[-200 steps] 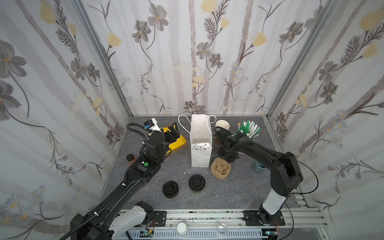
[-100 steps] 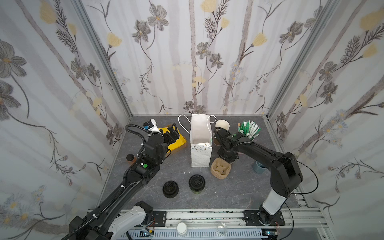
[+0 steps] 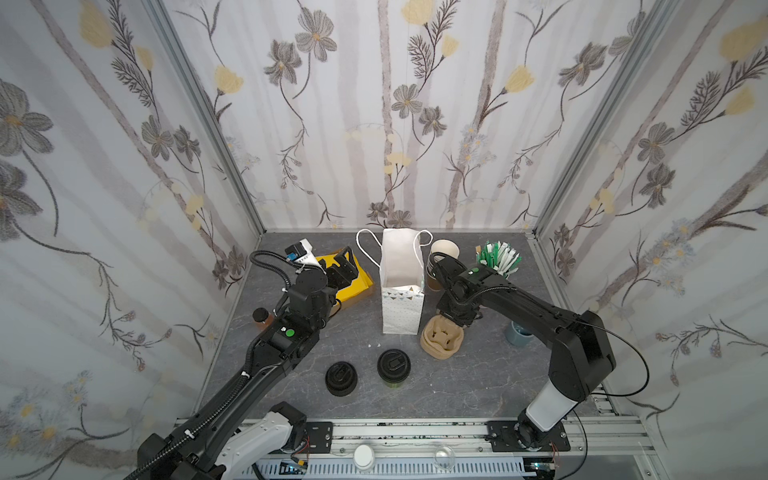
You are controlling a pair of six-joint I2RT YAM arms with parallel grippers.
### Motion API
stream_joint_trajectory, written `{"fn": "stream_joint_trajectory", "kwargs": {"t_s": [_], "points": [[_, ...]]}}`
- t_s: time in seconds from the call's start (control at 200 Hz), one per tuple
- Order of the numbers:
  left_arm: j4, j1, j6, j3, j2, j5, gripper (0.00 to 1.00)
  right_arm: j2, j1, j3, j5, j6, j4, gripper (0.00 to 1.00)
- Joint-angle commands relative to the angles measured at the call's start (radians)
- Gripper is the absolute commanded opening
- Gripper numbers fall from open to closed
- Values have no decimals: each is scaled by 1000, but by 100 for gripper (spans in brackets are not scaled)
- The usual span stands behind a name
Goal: Pack the takeout coffee
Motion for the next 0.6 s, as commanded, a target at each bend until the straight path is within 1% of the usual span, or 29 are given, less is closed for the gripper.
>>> {"fn": "stream_joint_trajectory", "kwargs": {"t_s": [0.0, 0.245, 0.465, 0.594], "points": [[34, 1, -10, -4, -5, 0, 88, -14, 0, 12, 32, -6, -15, 32], [31, 1, -5, -6, -6, 31, 88, -40, 2, 26, 18, -30, -36, 30], [30, 1, 1, -6, -4, 52, 88, -79, 3, 27, 14, -76, -73, 29], [-6, 3, 6, 6, 12, 74, 88, -105, 6, 26, 6, -108, -100, 28]]}}
